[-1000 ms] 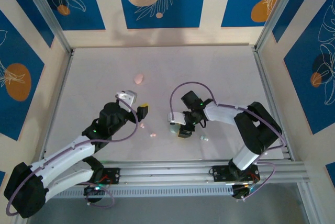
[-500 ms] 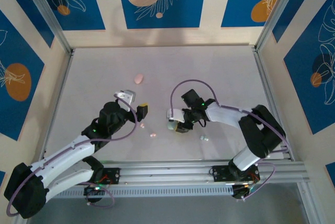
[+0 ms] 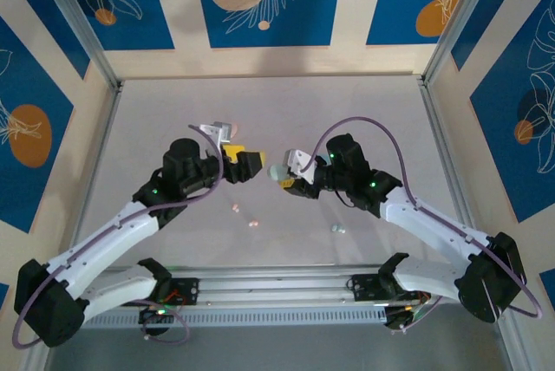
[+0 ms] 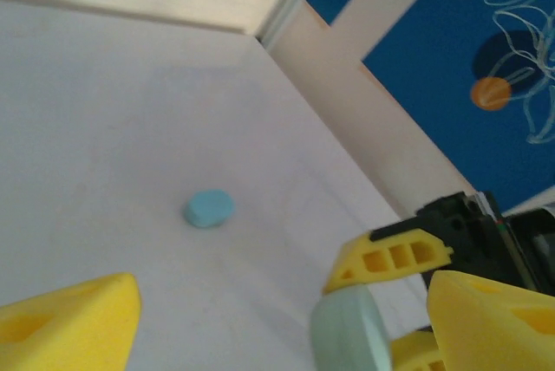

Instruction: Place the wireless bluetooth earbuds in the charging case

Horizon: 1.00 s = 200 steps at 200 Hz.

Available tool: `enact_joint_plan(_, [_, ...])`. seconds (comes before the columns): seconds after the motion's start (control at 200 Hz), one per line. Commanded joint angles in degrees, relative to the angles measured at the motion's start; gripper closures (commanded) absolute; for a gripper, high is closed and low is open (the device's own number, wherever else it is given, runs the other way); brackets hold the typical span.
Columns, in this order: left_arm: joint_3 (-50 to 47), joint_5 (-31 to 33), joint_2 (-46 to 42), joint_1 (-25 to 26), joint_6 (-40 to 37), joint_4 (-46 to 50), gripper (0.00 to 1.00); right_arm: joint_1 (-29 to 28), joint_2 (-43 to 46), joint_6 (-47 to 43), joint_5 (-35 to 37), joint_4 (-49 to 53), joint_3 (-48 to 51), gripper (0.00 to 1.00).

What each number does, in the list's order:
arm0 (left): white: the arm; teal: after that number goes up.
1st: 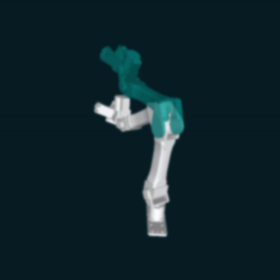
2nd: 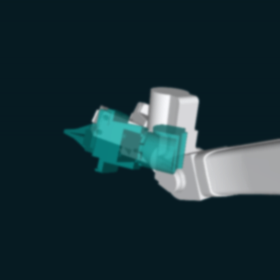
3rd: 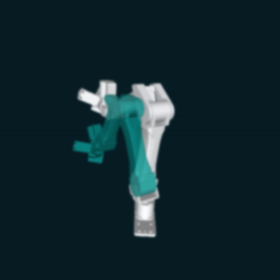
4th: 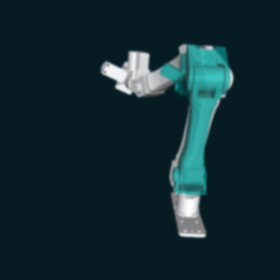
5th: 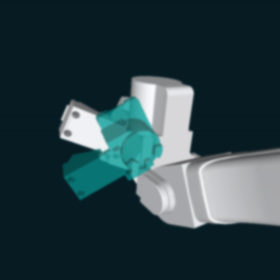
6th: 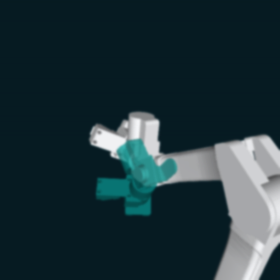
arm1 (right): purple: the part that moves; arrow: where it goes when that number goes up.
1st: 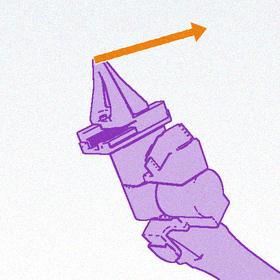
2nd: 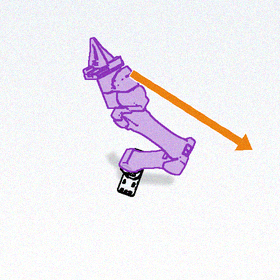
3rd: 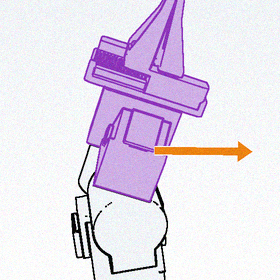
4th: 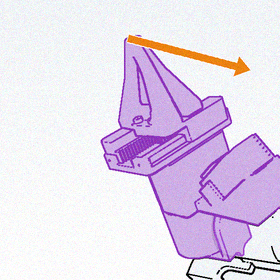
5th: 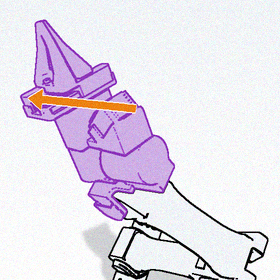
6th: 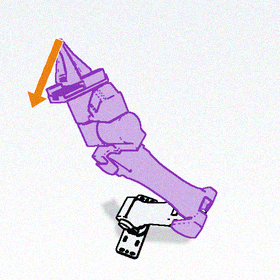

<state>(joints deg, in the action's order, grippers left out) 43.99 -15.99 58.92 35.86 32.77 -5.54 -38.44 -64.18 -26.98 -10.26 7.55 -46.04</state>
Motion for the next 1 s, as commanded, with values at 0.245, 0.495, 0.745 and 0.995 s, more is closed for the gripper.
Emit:
enact_joint_plan(0.245, [5.35, -11.07, 7.8, 2.07, 4.66, -0.65, 0.22, -1.59, 1.44, 3.78, 4.84, -5.08, -0.06, 0.64])
enact_joint_plan(0.495, [5.93, -10.77, 9.87, 3.21, 6.06, -1.88, 0.39, -2.94, 1.25, 3.82, 7.08, -7.1, -0.39, 0.63])
enact_joint_plan(0.745, [5.72, -9.88, 10.38, 3.69, 11.71, -3.53, 0.69, -4.59, 1.07, 3.47, 10.68, -7.73, -0.9, 0.61])
enact_joint_plan(0.995, [2.06, -11.17, 8.75, 3.61, 25.32, -15.73, 0.87, -0.88, 6.82, 3.85, -4.41, -16.11, 5.72, 0.47])
